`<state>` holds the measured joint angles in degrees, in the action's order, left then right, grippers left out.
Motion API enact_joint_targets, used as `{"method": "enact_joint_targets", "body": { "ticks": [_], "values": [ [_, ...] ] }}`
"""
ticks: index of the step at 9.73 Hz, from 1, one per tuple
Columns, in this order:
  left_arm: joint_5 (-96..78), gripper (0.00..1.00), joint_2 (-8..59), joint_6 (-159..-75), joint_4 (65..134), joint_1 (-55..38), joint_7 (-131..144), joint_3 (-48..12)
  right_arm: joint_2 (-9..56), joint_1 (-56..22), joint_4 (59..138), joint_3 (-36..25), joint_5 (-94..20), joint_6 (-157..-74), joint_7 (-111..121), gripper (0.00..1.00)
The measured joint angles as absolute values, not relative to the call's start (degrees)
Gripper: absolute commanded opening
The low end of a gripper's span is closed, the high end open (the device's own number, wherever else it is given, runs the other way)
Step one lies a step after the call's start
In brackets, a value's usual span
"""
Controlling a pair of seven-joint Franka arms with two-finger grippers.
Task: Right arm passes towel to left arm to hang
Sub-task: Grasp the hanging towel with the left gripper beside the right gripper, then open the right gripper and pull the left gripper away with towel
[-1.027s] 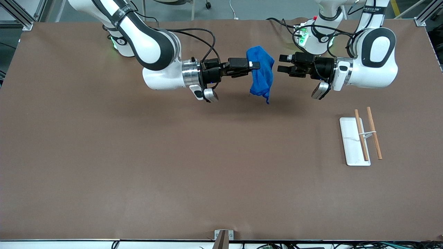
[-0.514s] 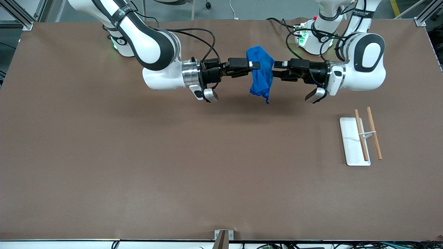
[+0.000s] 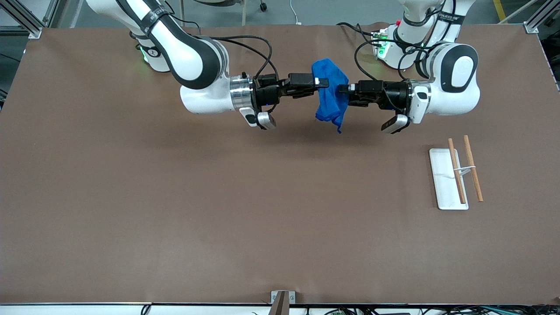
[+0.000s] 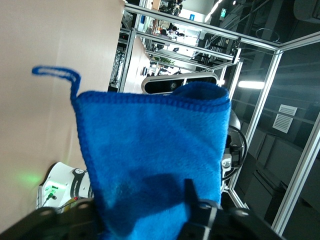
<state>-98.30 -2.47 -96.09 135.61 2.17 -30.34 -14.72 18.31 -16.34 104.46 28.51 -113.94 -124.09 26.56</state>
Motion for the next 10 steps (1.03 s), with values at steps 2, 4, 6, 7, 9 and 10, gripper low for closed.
{"method": "enact_joint_targets", "body": {
  "ticks": [2,4,6,7,9,10],
  "values": [
    [-98.4,0.00,-2.5,-96.6,135.6,2.2,-30.4,-14.7,18.3,-16.3,104.5,28.5,-114.0,-124.1,26.6,0.00],
    [-98.4,0.00,-2.5,-96.8,135.4,2.2,-30.4,-14.7,18.3,-16.3,104.5,28.5,-114.0,-124.1,26.6,0.00],
    [-98.4,0.00,-2.5,-96.8,134.7,2.2,-30.4,-14.5,18.3,-16.3,104.5,28.5,-114.0,-124.1,26.6,0.00],
    [-98.4,0.00,-2.5,-96.9,134.2,2.3,-30.4,-14.5,18.3,-16.3,104.5,28.5,-114.0,-124.1,26.6,0.40],
    [-98.4,0.00,-2.5,-97.3,133.7,2.3,-30.4,-14.3,18.3,-16.3,104.5,28.5,-114.0,-124.3,26.6,1.00],
    [-97.0,0.00,-2.5,-98.1,133.5,2.3,-30.4,-14.3,18.3,-16.2,104.5,28.3,-114.0,-124.6,26.6,1.00]
  ]
}}
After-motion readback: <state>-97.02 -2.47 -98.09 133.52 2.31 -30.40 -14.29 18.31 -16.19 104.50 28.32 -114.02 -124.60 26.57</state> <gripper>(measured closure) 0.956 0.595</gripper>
